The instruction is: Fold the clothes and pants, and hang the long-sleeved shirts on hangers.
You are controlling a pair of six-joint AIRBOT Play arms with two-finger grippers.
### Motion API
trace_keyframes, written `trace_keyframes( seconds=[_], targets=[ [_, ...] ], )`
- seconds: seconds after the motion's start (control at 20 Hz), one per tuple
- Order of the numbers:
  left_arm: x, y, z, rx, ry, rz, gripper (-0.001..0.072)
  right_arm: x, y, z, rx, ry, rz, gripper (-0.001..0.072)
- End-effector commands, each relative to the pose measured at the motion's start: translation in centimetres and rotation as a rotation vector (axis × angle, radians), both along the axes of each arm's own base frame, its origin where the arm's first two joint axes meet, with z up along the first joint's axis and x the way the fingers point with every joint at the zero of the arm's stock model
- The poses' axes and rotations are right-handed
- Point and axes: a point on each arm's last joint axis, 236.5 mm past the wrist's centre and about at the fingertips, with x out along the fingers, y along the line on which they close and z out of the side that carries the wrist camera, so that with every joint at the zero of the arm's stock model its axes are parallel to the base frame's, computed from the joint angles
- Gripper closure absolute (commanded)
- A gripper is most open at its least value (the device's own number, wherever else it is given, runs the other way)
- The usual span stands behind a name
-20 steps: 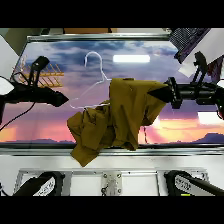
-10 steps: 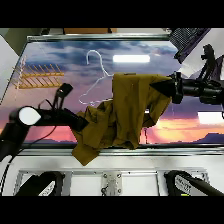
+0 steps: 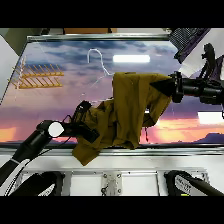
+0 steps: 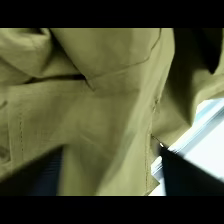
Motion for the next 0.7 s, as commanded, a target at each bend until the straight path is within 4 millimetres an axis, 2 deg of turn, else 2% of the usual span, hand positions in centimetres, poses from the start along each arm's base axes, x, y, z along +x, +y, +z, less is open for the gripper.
trace_keyframes(
  seconds=[0.0, 0.05, 0.15, 0.3, 0.4, 0.5, 0.65],
  targets=[
    [-0.3, -0.3, -2.5, 0.030, 0.057, 0.001, 0.0591, -0.1, 0.0, 0.2, 0.009, 0.017, -0.002, 0.0704],
    [0.4, 0.1, -2.2, 0.032, 0.061, 0.020, 0.0690, -0.2, 0.0, 0.4, 0.017, 0.028, -0.005, 0.0704],
    [3.7, 1.8, 0.7, -0.001, 0.019, 0.112, 0.0690, -0.7, 0.2, 1.6, 0.029, 0.002, -0.006, 0.0704],
    [8.6, 6.5, 5.7, -0.043, -0.093, 0.278, 0.0691, -1.7, 0.5, 3.5, 0.042, -0.049, -0.007, 0.0704],
    [10.1, 9.6, 7.4, -0.048, -0.124, 0.369, 0.0691, -2.2, 0.6, 4.7, 0.061, -0.059, -0.013, 0.0704],
    [11.0, 12.3, 8.2, -0.046, -0.127, 0.440, 0.0691, -2.3, 0.6, 5.7, 0.087, -0.062, -0.026, 0.0704],
    [11.9, 13.9, 8.8, -0.043, -0.113, 0.475, 0.0691, -2.6, 0.7, 6.0, 0.089, -0.065, -0.025, 0.0704]
  ],
)
